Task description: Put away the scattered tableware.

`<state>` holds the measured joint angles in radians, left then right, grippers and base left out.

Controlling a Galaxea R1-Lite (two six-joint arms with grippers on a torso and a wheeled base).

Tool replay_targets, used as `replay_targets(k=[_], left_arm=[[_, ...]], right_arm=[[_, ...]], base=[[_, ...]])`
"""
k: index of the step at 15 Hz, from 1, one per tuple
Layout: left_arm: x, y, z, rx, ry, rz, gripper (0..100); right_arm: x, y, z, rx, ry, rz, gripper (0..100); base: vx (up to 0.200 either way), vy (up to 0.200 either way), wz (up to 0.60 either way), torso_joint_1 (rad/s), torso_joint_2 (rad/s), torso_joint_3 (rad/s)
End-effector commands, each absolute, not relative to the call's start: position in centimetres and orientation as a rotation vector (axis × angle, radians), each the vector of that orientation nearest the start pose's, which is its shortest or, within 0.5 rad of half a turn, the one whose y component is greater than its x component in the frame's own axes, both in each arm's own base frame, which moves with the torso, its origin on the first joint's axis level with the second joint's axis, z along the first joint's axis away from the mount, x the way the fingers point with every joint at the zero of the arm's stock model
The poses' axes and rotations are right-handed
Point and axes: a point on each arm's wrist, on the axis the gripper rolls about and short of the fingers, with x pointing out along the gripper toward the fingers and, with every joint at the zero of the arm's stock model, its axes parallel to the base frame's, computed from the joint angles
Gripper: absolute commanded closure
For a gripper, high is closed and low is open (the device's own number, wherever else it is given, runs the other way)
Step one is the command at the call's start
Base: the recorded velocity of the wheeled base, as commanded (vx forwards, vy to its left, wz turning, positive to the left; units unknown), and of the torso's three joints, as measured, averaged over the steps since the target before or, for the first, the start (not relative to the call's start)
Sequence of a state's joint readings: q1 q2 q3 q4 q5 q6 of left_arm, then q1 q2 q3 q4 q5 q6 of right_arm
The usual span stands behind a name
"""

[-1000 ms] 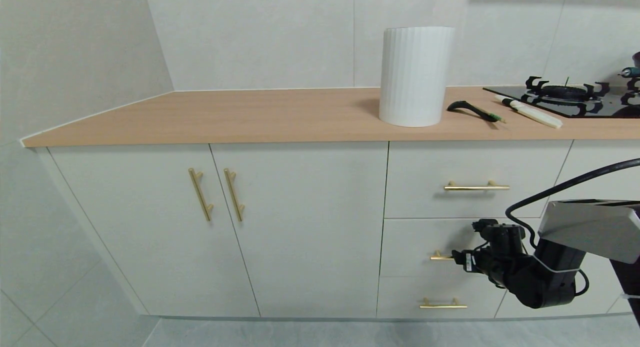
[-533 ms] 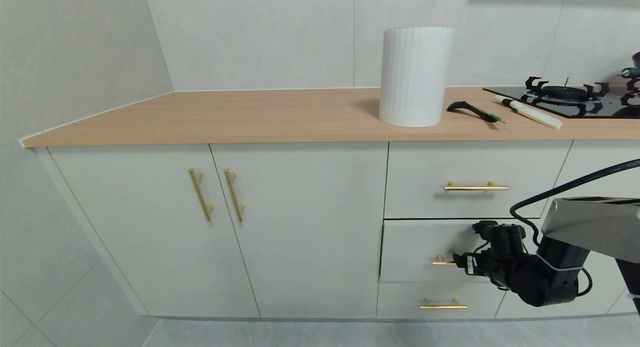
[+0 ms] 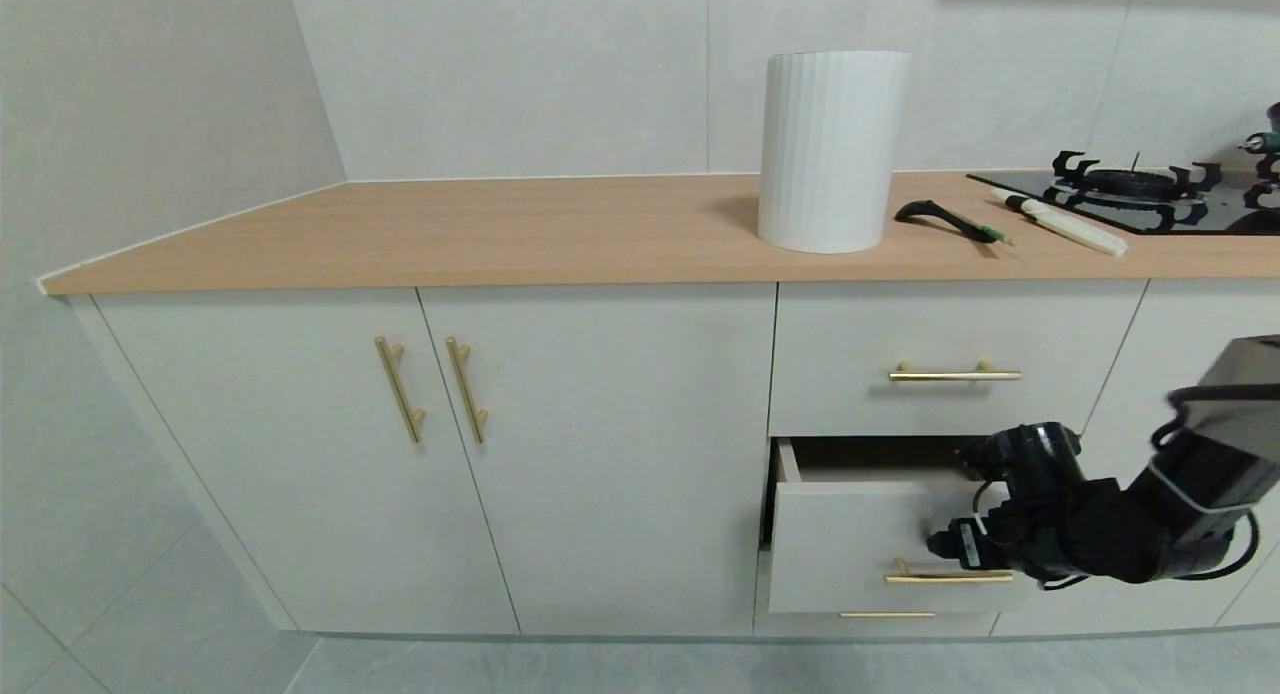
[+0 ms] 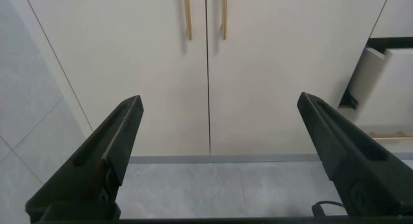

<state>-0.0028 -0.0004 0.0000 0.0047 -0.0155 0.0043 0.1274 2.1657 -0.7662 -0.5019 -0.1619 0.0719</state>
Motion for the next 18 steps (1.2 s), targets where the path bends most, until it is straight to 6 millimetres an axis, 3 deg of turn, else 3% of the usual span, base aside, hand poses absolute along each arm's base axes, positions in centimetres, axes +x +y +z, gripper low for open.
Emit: replay_targets(k=[1, 2, 5, 7, 11, 13, 18], left_arm=[[-2.3, 0.0, 7.5, 0.005, 0.005, -0.018, 0], [-2.3, 0.0, 7.5, 0.005, 0.005, -0.018, 0], [-2.3, 0.0, 7.5, 0.005, 0.005, -0.018, 0], [-2.3, 0.0, 7.5, 0.005, 0.005, -0.018, 0], [-2.3, 0.0, 7.5, 0.005, 0.005, -0.018, 0], [-2.3, 0.0, 7.5, 0.005, 0.005, -0.018, 0], [-2.3, 0.0, 7.5, 0.005, 0.005, -0.018, 0]], right_arm=[[28.2, 4.8, 12.7, -0.038, 0.757, 0.024, 0], [26.5, 5.1, 15.4, -0.033, 0.718, 0.05, 0], [26.3, 5.3, 16.0, -0.028, 0.687, 0.058, 0], [27.5, 5.6, 15.0, -0.022, 0.673, 0.054, 0], [31.1, 6.5, 9.2, -0.024, 0.699, 0.018, 0], [31.9, 6.7, 7.5, -0.035, 0.704, -0.018, 0], [32.5, 7.0, 5.7, -0.048, 0.735, -0.02, 0]], base=[[0.0, 0.0, 0.0, 0.0, 0.0, 0.0], [0.0, 0.0, 0.0, 0.0, 0.0, 0.0], [0.0, 0.0, 0.0, 0.0, 0.0, 0.0], [0.0, 0.0, 0.0, 0.0, 0.0, 0.0], [0.0, 0.0, 0.0, 0.0, 0.0, 0.0], [0.0, 0.0, 0.0, 0.0, 0.0, 0.0], [0.0, 0.0, 0.0, 0.0, 0.0, 0.0]])
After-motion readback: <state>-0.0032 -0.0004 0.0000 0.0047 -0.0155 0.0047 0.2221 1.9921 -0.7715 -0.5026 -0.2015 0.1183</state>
